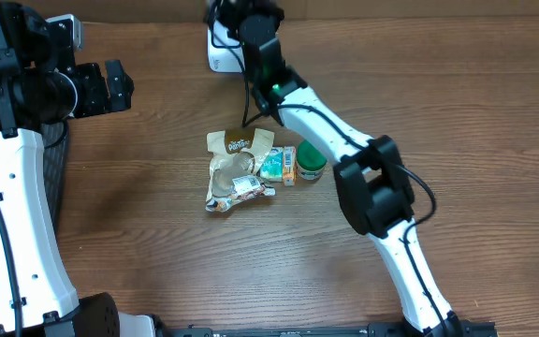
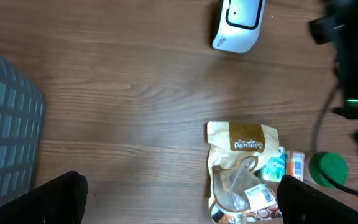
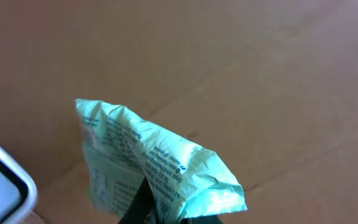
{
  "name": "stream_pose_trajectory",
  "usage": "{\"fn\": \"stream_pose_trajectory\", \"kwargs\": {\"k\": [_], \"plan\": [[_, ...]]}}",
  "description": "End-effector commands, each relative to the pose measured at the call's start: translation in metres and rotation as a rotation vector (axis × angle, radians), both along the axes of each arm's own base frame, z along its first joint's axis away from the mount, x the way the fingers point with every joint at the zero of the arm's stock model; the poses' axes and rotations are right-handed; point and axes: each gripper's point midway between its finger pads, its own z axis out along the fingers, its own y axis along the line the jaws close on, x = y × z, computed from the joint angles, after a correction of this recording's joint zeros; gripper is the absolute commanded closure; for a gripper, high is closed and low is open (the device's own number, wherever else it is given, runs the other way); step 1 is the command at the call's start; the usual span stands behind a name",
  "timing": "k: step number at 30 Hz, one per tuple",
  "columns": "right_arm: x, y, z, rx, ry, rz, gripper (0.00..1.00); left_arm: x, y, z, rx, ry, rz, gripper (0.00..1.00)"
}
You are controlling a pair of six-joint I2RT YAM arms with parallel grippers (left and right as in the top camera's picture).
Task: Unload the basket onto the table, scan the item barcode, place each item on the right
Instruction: 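Hold the wipes pack in front of the white scanner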
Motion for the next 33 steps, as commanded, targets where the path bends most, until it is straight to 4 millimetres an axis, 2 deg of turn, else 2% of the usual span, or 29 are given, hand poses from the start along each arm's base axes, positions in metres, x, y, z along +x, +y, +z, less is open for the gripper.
{"fn": "stream_pose_trajectory", "kwargs": {"k": [1, 7, 12, 13, 15, 22, 26, 33], "plan": [[0.003, 0.0, -0.005, -0.206, -0.046, -0.023, 0.96, 0.001, 0.0, 0.003, -0.014, -0.006, 0.01, 0.0], [0.003, 0.012, -0.022, -0.231, -0.015, 0.036, 0.96, 0.001, 0.0, 0.002, -0.014, -0.006, 0.01, 0.01], [-0.004, 0.031, -0.034, -0.264, 0.023, 0.096, 0.96, 0.001, 0.0, 0.002, -0.014, -0.006, 0.01, 0.0], [-0.007, 0.036, -0.045, -0.333, 0.055, 0.117, 0.96, 0.001, 0.0, 0.002, -0.014, -0.006, 0.01, 0.01], [-0.009, 0.039, -0.053, -0.363, 0.078, 0.133, 0.96, 0.001, 0.0, 0.002, -0.014, -0.006, 0.01, 0.01], [-0.013, 0.048, -0.043, -0.397, 0.035, 0.14, 0.96, 0.001, 0.0, 0.003, -0.014, -0.007, 0.01, 0.0], [-0.013, 0.046, -0.043, -0.401, 0.034, 0.119, 0.96, 0.001, 0.0, 0.002, -0.014, -0.006, 0.01, 0.0], [-0.013, 0.041, -0.02, -0.355, -0.034, 0.076, 0.96, 0.001, 0.0, 0.002, -0.014, -0.006, 0.01, 0.0]]}}
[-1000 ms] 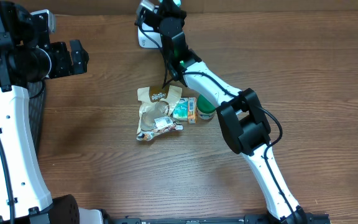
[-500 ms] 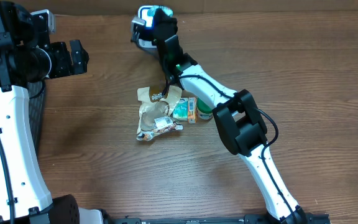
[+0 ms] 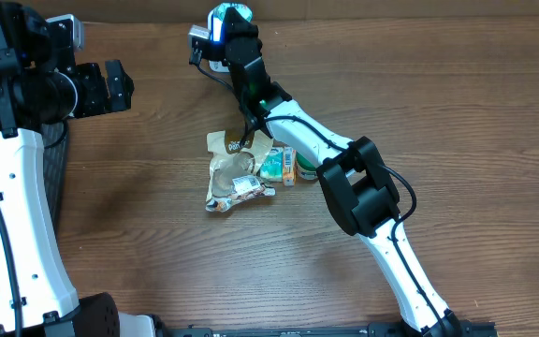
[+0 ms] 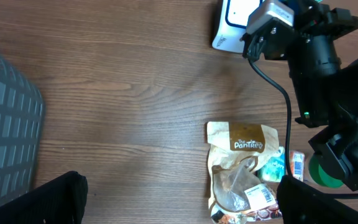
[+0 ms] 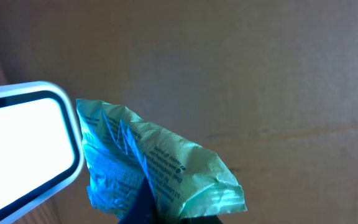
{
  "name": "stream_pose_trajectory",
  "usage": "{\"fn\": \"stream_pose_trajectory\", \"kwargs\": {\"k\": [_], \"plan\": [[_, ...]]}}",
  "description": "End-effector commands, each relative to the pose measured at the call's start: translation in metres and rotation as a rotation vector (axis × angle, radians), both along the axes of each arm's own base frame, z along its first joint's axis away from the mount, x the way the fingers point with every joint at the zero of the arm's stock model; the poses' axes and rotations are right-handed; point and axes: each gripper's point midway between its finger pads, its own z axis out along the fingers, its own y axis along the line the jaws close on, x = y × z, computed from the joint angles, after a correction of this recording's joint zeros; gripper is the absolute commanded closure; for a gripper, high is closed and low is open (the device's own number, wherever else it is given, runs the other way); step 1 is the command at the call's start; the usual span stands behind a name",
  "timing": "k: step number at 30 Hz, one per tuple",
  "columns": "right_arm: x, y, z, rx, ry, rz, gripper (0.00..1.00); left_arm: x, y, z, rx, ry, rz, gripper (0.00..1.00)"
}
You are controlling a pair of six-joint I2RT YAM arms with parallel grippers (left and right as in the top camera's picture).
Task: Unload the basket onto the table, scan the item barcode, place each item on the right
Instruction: 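Hold the wipes pack in front of the white scanner, then carry the wipes pack to the right and drop it on the table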
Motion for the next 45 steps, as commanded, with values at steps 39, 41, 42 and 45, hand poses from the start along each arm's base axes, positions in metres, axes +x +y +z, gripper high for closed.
{"fn": "stream_pose_trajectory", "kwargs": {"k": [39, 41, 42, 45], "plan": [[-0.198, -0.297, 0.127, 1.559, 1.166, -0.594, 0.96, 0.001, 0.0, 0.002, -0.014, -0.005, 0.01, 0.0], [-0.198, -0.33, 0.101, 1.633, 1.158, -0.712, 0.96, 0.001, 0.0, 0.002, -0.014, -0.006, 0.01, 0.0], [-0.198, -0.338, 0.093, 1.652, 1.156, -0.742, 0.96, 0.001, 0.0, 0.002, -0.013, -0.006, 0.01, 0.01], [-0.199, -0.373, 0.05, 1.75, 1.141, -0.879, 0.96, 0.001, 0.0, 0.002, -0.014, -0.006, 0.01, 0.0]]}}
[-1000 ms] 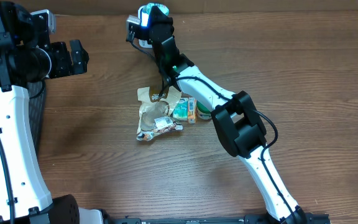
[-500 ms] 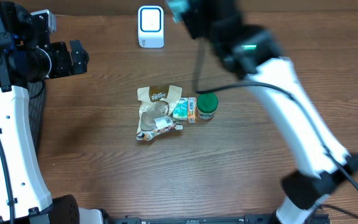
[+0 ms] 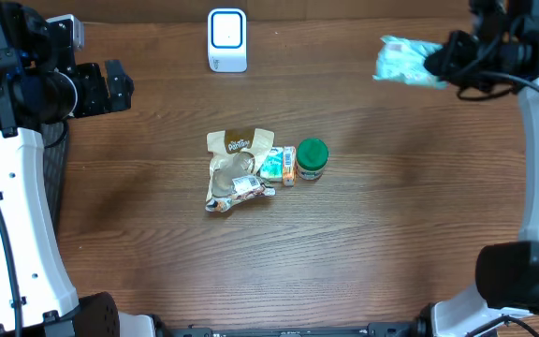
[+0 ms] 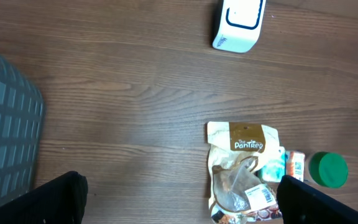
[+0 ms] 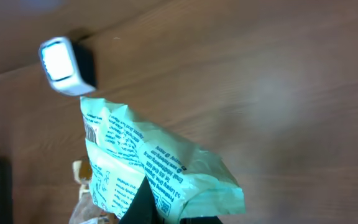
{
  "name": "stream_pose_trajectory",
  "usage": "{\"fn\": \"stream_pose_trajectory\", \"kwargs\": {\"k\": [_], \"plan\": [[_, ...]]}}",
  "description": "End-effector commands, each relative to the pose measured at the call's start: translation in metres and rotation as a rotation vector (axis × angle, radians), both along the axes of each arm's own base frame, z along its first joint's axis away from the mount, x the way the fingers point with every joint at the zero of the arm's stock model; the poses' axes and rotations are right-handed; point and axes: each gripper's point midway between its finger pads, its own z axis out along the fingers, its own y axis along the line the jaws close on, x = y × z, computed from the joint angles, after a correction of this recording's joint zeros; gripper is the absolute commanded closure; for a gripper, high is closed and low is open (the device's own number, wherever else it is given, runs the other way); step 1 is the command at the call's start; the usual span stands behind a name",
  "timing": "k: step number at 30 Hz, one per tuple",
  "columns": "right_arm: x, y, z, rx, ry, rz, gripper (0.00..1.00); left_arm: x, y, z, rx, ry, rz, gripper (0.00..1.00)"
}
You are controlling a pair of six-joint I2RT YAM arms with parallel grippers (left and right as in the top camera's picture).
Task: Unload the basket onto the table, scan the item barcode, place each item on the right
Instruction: 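Carry the wipes pack to the right and drop it on the table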
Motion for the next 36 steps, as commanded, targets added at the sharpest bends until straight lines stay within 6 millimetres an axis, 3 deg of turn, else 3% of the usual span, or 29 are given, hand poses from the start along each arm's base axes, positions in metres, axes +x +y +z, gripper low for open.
{"fn": "stream_pose_trajectory", "kwargs": {"k": [1, 4, 6, 9, 14, 21, 30, 31, 32, 36], "plan": [[-0.005, -0.024, -0.042, 0.105, 0.094, -0.129, 0.96, 0.0, 0.0, 0.003, -0.013, -0.008, 0.01, 0.0], [-0.009, -0.045, -0.077, 0.145, 0.14, -0.229, 0.96, 0.0, 0.0, 0.003, -0.013, -0.008, 0.01, 0.01], [-0.02, -0.069, -0.125, 0.186, 0.189, -0.342, 0.96, 0.0, 0.0, 0.003, -0.013, -0.008, 0.01, 0.0], [-0.027, -0.078, -0.154, 0.208, 0.197, -0.4, 0.96, 0.0, 0.0, 0.003, -0.013, -0.007, 0.01, 0.0], [-0.037, -0.086, -0.185, 0.208, 0.235, -0.519, 0.96, 0.0, 0.0, 0.003, -0.013, -0.008, 0.01, 0.0], [-0.036, -0.091, -0.194, 0.198, 0.218, -0.555, 0.96, 0.0, 0.0, 0.003, -0.013, -0.007, 0.01, 0.0], [-0.045, -0.111, -0.201, 0.116, 0.251, -0.677, 0.95, 0.0, 0.0, 0.003, -0.013, -0.007, 0.01, 0.0], [-0.047, -0.114, -0.203, 0.097, 0.257, -0.688, 0.85, 0.0, 0.0, 0.003, -0.013, -0.008, 0.01, 0.01], [-0.049, -0.113, -0.203, 0.096, 0.266, -0.686, 0.65, 0.0, 0.0, 0.003, -0.013, -0.007, 0.01, 0.0], [-0.049, -0.112, -0.202, 0.077, 0.263, -0.635, 0.5, 0.0, 0.0, 0.003, -0.013, -0.007, 0.01, 0.0]]}}
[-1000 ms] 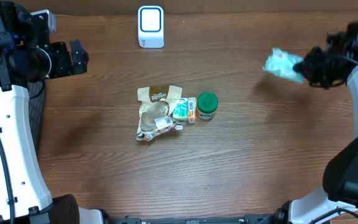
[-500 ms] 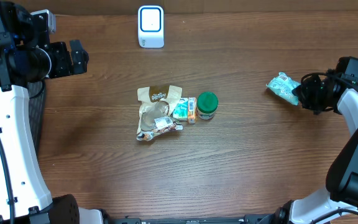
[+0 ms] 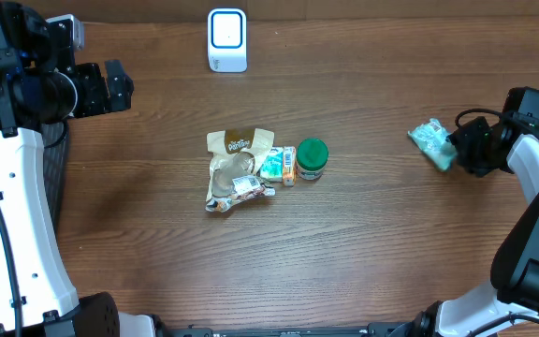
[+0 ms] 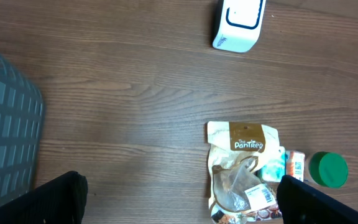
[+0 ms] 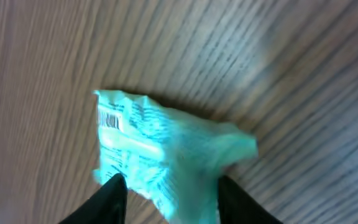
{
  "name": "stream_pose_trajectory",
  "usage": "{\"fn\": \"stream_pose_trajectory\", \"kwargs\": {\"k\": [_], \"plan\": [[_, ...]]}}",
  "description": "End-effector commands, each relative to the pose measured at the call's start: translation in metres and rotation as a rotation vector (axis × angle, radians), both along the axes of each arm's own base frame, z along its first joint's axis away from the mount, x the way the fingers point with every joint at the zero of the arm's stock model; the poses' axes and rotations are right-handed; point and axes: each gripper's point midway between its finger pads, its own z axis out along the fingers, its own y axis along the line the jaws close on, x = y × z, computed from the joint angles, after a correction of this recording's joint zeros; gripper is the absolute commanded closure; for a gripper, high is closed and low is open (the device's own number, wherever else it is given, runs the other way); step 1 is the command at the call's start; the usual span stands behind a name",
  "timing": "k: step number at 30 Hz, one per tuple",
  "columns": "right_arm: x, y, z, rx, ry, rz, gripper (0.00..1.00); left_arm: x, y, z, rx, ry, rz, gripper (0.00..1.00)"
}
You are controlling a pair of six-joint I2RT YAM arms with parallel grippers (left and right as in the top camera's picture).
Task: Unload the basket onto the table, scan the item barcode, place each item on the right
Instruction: 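Carry the wipes pack to the right and drop it on the table, then grasp the green-lidded jar by its lid with the right gripper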
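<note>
The mint-green packet lies on the wood table at the right side, its barcode end showing in the right wrist view. My right gripper is open, its two dark fingers spread on either side of the packet, which fills the gap between them. The white scanner with a blue-lit face stands at the back centre and also shows in the left wrist view. My left gripper hangs open high at the far left, with nothing between its fingers.
A brown Pantree pouch, a small teal carton and a green-lidded jar lie together mid-table. A grey basket stands off the table's left edge.
My right gripper was shut on the green packet, held up at the back right. Now it is lower at the right side, jaws spread, with the packet lying on the table.
My right gripper first held the packet near the scanner, then right in front of its lit face. Later it held the packet at the table's back right. Now the packet rests on the table at the right and the gripper is open. The left arm has stayed still.
</note>
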Motion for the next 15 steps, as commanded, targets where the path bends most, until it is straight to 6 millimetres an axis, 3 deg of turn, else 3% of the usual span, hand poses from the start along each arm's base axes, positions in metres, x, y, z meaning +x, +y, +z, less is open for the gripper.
{"fn": "stream_pose_trajectory", "kwargs": {"k": [1, 3, 6, 8, 12, 15], "plan": [[0.001, -0.001, 0.009, -0.039, -0.009, 0.053, 0.49, 0.0, 0.0, 0.003, -0.013, -0.008, 0.01, 0.0], [0.001, -0.001, 0.017, -0.049, -0.003, 0.084, 0.47, 0.0, 0.0, 0.003, -0.013, -0.008, 0.009, 0.01], [0.006, 0.001, 0.043, -0.071, 0.005, 0.156, 0.41, 0.0, 0.0, 0.003, -0.013, -0.008, 0.01, 0.01], [0.012, 0.014, 0.071, -0.091, -0.002, 0.258, 0.41, 0.0, 0.0, 0.003, -0.013, -0.008, 0.01, 0.0], [0.029, 0.073, 0.108, -0.15, -0.061, 0.564, 0.3, 0.0, 0.0, 0.003, -0.013, -0.008, 0.01, 0.0], [0.036, 0.123, 0.114, -0.171, -0.105, 0.733, 0.23, 0.0, 0.0, 0.003, -0.013, -0.008, 0.01, 0.01]]}}
